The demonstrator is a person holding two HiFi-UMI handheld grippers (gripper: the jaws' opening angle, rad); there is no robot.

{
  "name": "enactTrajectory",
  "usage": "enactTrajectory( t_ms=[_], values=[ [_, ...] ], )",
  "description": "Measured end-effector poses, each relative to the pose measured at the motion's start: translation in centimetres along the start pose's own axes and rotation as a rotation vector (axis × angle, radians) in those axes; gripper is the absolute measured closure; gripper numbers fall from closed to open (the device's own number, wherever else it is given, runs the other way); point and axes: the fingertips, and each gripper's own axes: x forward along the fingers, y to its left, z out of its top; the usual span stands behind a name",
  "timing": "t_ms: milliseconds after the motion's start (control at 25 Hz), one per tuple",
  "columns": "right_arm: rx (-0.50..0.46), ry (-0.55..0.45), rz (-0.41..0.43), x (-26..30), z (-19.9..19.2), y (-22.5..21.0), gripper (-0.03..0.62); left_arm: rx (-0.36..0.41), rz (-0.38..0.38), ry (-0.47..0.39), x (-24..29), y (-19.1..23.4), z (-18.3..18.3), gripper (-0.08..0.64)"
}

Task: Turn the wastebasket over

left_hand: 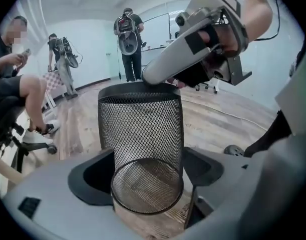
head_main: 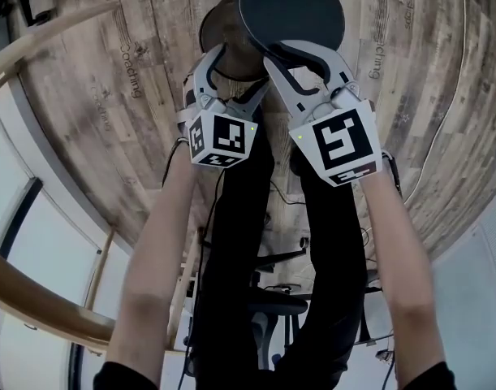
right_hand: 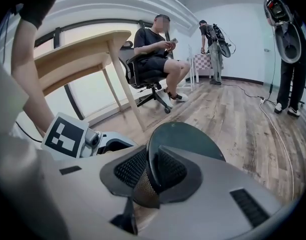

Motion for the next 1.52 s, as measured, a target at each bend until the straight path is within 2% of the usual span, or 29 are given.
enactTrajectory(
  t_ms=[200, 400, 560, 720, 1120, 1520],
  values=[
    [-0.001, 0.027, 0.044, 0.1, -0.8, 1.9, 0.505, -0.045, 0.041, 0.024, -0.2, 0.1, -1.1, 0.143],
    [0.036, 0.049, 0.086, 0.2, -1.6, 3.0, 0.495, -0.052, 0.057, 0.035, -0.4, -0.2, -2.5, 0.143],
    [0.104, 0.037, 0.033, -0.5, -1.6, 1.0, 0.494, -0.075, 0.064, 0.099, -0.4, -0.4, -4.3, 0.143],
    [0.137, 0.095, -0.052, -0.2, -3.5, -1.9, 0.489, -0.089, 0.066, 0.155, -0.6, -0.2, -6.4, 0.143],
    [0.134, 0.175, -0.057, 0.1, -6.5, -1.9, 0.486, -0.076, 0.071, 0.155, -0.9, 0.2, -6.4, 0.143],
    [0.126, 0.183, -0.068, -0.6, -6.5, -2.3, 0.486, -0.105, 0.058, 0.175, 0.1, -0.1, -5.3, 0.144]
  ],
)
